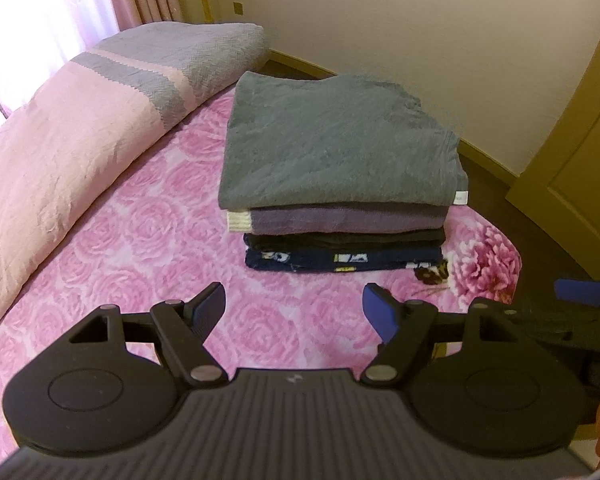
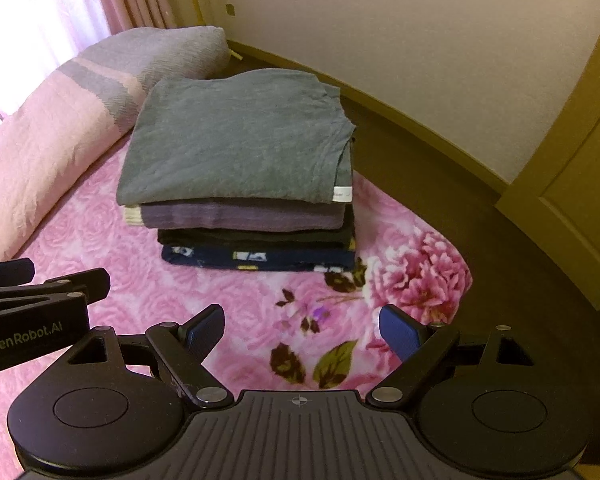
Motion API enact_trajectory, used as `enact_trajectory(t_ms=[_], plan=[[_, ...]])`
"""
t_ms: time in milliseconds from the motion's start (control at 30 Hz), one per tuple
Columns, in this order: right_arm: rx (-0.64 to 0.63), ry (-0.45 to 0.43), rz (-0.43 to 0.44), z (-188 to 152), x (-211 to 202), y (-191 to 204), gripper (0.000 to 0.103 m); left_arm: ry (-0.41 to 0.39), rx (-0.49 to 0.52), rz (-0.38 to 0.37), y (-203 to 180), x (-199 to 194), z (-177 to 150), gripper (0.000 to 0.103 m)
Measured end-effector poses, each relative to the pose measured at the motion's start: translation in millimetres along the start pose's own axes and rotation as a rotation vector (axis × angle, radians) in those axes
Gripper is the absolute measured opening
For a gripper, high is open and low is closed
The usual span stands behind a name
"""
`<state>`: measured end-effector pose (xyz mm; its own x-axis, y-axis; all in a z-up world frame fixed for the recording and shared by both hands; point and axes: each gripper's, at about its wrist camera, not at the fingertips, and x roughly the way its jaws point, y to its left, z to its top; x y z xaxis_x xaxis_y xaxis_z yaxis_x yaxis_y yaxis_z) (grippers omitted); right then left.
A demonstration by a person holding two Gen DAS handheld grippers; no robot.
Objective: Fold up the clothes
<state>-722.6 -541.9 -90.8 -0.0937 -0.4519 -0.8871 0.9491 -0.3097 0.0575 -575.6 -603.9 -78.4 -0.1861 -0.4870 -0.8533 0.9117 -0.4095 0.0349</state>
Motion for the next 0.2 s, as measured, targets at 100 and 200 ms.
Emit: enact_trajectory(t_ms=[100, 200], plan=[[-0.006, 0.005, 0.004, 4.9, 4.6, -4.8, 0.087, -0.008, 0.003, 0.009, -5.1, 4.6, 4.9, 0.073], [-0.013, 0.005, 0.008, 8.1, 7.7, -8.2, 0.087, -0.008, -0.009, 0.009, -7.6, 7.7, 8.8, 0.073]])
